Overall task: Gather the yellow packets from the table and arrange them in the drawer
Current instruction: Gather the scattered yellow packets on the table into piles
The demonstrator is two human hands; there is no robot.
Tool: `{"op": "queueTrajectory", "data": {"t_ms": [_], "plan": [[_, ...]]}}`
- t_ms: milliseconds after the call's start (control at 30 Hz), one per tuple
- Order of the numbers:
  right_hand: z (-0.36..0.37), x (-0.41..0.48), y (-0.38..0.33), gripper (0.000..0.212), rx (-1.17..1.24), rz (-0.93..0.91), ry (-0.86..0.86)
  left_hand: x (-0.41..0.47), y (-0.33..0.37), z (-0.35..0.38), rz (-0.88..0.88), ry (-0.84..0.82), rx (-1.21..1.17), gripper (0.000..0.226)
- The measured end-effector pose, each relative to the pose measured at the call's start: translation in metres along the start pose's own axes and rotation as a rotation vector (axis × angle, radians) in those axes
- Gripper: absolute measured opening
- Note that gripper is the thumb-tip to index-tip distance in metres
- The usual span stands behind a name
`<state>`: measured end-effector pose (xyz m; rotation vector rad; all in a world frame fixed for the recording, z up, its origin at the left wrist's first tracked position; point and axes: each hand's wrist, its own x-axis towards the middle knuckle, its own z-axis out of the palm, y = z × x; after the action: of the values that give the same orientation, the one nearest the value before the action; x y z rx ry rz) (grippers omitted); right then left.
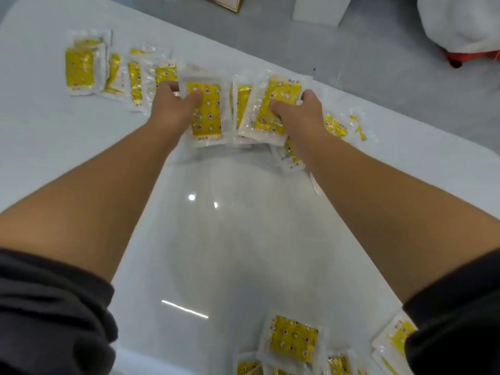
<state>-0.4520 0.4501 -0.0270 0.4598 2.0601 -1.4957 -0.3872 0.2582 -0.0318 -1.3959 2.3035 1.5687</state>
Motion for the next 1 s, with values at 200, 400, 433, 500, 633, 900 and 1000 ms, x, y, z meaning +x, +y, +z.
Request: {"op": "queueTrajectory", "data": {"t_ms": [200, 400, 433, 500, 633, 900, 1000], "plan": [[0.008, 0.01, 0.014, 0.039, -0.477, -0.117, 0.076, 0.005, -0.026, 0.009, -0.024, 0.023, 0.348, 0.06], [0.0, -0.014, 0.026, 0.041, -0.531, -0.228, 0.042, -0.013, -0.036, 0.005, -0.04, 0.033, 0.412, 0.068], [-0.003, -0.019, 0.03, 0.04, -0.54, -0.24, 0.035, -0.019, -0.039, 0.005, -0.042, 0.033, 0.425, 0.068], [-0.011, -0.035, 0.042, 0.037, -0.559, -0.275, 0.004, -0.037, -0.047, 0.005, -0.038, 0.021, 0.428, 0.069], [-0.032, -0.072, 0.081, 0.032, -0.591, -0.284, -0.096, -0.083, -0.076, 0.007, -0.044, -0.015, 0.374, 0.07], [-0.097, -0.158, 0.177, 0.029, -0.817, -0.185, -0.337, -0.227, -0.152, 0.021, -0.049, -0.171, 0.45, 0.052], [-0.115, -0.183, 0.203, 0.032, -0.871, -0.14, -0.387, -0.275, -0.179, 0.028, -0.054, -0.236, 0.509, 0.047]]}}
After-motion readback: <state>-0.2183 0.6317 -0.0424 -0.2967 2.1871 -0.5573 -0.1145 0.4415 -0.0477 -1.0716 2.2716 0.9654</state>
